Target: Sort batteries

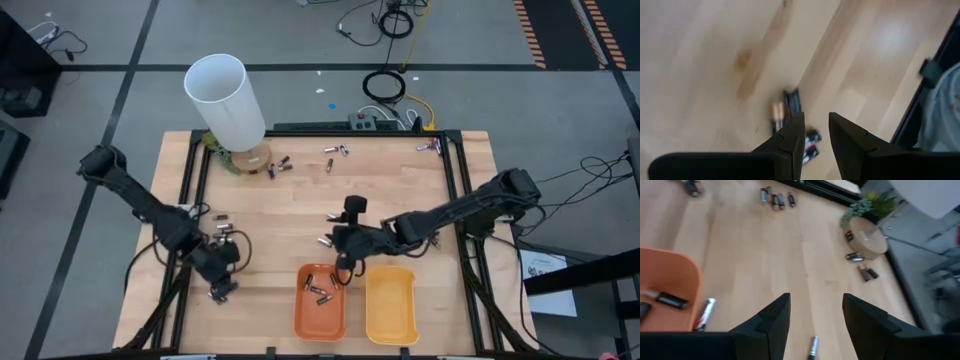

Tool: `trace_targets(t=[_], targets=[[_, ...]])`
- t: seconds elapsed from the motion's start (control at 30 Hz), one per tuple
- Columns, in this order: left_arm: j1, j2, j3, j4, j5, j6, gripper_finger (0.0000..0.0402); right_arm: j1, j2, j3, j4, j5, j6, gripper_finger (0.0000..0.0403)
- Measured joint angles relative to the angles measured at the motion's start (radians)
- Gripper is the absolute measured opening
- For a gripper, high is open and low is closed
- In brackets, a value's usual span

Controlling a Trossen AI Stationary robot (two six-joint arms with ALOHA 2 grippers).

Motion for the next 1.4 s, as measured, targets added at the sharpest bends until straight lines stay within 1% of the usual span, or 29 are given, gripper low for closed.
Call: trace_targets(t=[0.07,0.2,0.4,0.57,1.0,1.07,1.17,1.23,1.33,1.4], targets=[[-0.040,0.020,0.000,0.000,-0.018,-0.032,0.0097,-0.010,0.000,0.000,-0.001,-0.031,-0.001,0.0171],[-0.096,0.081,0.000,-0.001,-0.029,-0.063,0.0097,-0.014,0.000,0.000,-0.001,-0.060,-0.015,0.0171],[-0.125,0.184,0.000,0.001,-0.029,-0.068,0.0097,-0.013,0.000,0.000,-0.003,-0.064,-0.027,0.0171],[-0.138,0.240,0.003,0.007,-0.031,-0.047,0.0097,-0.014,0.000,0.000,-0.003,-0.064,-0.027,0.0171],[-0.139,0.254,0.002,0.003,-0.126,0.005,0.0096,-0.014,0.000,0.000,-0.001,-0.063,-0.026,0.0171],[-0.138,0.255,0.002,0.003,-0.145,0.006,0.0089,-0.013,0.000,0.000,-0.001,-0.063,-0.026,0.0171],[-0.137,0.255,0.002,0.005,-0.167,0.005,0.0062,-0.014,0.000,0.000,-0.001,-0.063,-0.026,0.0171],[-0.136,0.255,0.001,0.015,-0.202,0.010,0.0046,-0.014,0.000,0.000,-0.001,-0.063,-0.026,0.0171],[-0.134,0.257,-0.001,0.058,-0.283,0.056,0.0046,-0.014,0.000,0.000,-0.001,-0.063,-0.027,0.0171],[-0.126,0.257,-0.002,0.082,-0.305,0.087,0.0046,-0.014,0.000,0.000,-0.001,-0.062,-0.026,0.0171]])
